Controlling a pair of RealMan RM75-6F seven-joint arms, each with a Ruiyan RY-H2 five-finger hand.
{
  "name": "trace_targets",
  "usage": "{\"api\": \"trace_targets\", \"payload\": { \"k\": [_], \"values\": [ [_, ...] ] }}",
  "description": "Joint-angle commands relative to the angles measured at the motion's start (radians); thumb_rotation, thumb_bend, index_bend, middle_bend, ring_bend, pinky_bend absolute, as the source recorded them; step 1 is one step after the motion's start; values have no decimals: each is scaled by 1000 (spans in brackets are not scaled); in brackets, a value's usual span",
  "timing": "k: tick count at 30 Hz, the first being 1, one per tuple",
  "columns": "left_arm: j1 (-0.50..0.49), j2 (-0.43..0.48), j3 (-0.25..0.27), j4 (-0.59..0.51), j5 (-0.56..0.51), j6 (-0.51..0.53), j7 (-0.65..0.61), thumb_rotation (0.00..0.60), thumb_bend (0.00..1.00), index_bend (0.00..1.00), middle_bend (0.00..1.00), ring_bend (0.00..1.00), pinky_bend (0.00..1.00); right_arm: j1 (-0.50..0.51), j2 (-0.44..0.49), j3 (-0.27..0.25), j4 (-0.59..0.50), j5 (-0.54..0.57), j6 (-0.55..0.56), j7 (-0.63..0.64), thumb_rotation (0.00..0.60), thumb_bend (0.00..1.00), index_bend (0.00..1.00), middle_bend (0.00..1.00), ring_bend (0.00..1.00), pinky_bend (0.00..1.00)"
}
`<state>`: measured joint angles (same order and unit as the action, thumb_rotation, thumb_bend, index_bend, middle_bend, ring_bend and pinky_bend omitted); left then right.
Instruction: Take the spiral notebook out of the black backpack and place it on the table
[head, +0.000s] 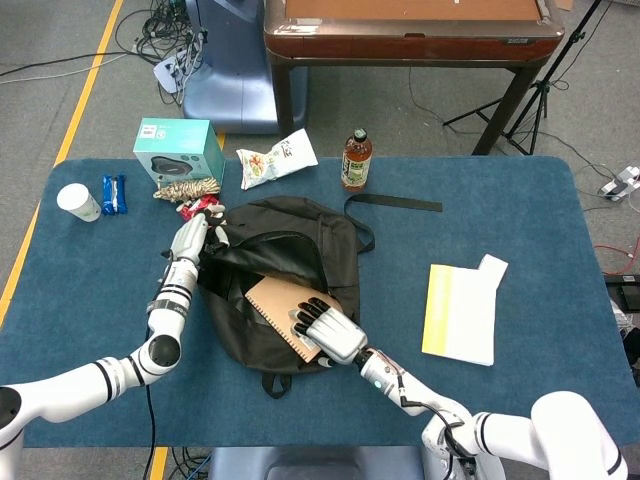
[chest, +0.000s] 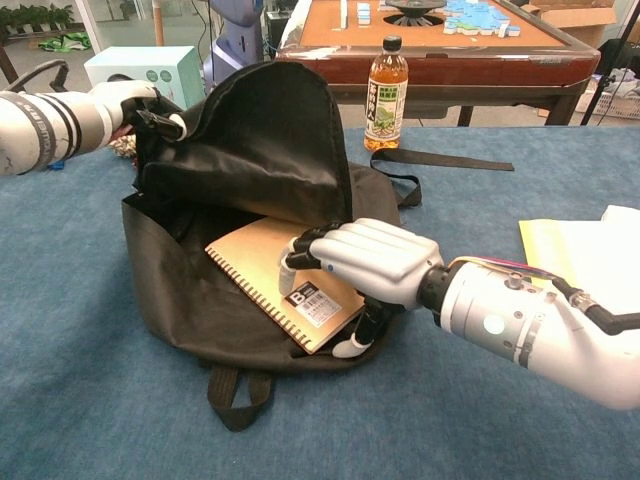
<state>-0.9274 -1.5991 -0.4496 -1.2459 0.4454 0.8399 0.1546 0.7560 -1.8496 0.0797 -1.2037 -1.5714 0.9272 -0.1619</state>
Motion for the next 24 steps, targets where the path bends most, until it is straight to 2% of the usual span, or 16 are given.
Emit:
{"api": "trace_targets", "payload": {
  "k": [1, 6, 11, 18, 24],
  "values": [
    [2, 2, -1, 0, -1, -1, -2, 600, 736, 744, 156, 28, 57, 6, -21, 2, 27, -1, 11, 3, 600, 26, 319, 177, 112, 148],
    [5, 6, -2, 0, -1, -4, -8, 600, 735, 744, 156, 28, 57, 18, -45, 8, 55, 4, 14, 19, 600, 30, 319, 177, 111, 148],
    [7, 9, -2, -1, 0, -6, -13, 600, 735, 744, 156, 28, 56, 29, -64, 12, 79, 7, 15, 25, 600, 76, 319, 177, 111, 148],
    [12, 16, -1, -4, 0, -10, -21, 600, 736, 742, 156, 28, 57, 40, -85, 13, 111, 4, 27, 42, 600, 260, 319, 198, 110, 148],
    [15, 20, -1, -7, -2, -15, -27, 600, 735, 738, 156, 28, 57, 52, -105, 14, 137, -3, 39, 53, 600, 335, 319, 215, 110, 148]
  ]
}}
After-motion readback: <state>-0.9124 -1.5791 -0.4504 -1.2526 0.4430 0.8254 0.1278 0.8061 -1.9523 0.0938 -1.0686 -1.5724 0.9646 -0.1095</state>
